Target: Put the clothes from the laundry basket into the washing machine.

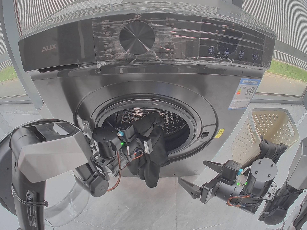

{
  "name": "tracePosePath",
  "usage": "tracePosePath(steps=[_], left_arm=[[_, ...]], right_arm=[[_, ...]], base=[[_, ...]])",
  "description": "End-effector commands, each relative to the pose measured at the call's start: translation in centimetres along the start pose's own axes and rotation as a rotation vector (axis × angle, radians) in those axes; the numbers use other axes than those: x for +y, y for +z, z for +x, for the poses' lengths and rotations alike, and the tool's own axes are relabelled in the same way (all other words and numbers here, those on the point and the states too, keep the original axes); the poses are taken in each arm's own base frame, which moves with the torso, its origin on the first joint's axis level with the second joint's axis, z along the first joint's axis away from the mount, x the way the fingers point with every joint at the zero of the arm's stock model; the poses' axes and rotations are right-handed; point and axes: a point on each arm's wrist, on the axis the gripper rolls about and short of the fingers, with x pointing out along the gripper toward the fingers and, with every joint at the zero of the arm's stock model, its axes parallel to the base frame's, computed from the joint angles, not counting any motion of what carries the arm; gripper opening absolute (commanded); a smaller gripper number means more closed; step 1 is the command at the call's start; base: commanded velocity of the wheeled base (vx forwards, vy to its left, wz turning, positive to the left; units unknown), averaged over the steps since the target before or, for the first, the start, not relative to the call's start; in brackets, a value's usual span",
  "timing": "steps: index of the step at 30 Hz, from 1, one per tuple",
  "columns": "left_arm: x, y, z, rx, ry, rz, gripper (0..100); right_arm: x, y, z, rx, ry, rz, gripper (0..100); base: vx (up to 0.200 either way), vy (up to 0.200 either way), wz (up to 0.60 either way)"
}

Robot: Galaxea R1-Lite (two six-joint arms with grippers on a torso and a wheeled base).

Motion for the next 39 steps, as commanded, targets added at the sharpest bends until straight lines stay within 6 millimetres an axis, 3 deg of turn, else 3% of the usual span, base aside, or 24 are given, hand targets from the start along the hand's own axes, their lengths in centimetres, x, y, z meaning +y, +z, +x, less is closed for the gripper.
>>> tracePosePath(steps=[1,13,22,32,33,39], left_arm=[[0.2,-2.2,2.0,0.033,0.010,-0.003,0],[1.1,-2.9,5.8,0.160,0.042,-0.006,0],[3.0,-3.0,11.1,0.101,0.130,0.007,0],[3.7,-2.5,12.3,0.068,0.161,0.005,0],[3.9,-2.4,12.2,0.064,0.165,0.005,100],[3.8,-2.2,11.9,0.076,0.194,0.000,100]], right_arm=[[0.0,0.0,0.0,-0.002,0.001,0.000,100],[0.0,-0.1,0.0,0.003,0.000,0.001,100],[0.0,-0.1,0.1,0.005,0.004,0.002,100],[0.1,-0.1,0.0,0.002,0.005,0.002,100],[0.1,-0.1,0.0,0.002,0.005,0.002,100],[0.0,-0.1,0.0,0.003,0.001,0.003,100]], base=[[0.000,0.000,0.00],[0.000,0.000,0.00],[0.000,0.000,0.00],[0.000,0.000,0.00],[0.000,0.000,0.00],[0.000,0.000,0.00]])
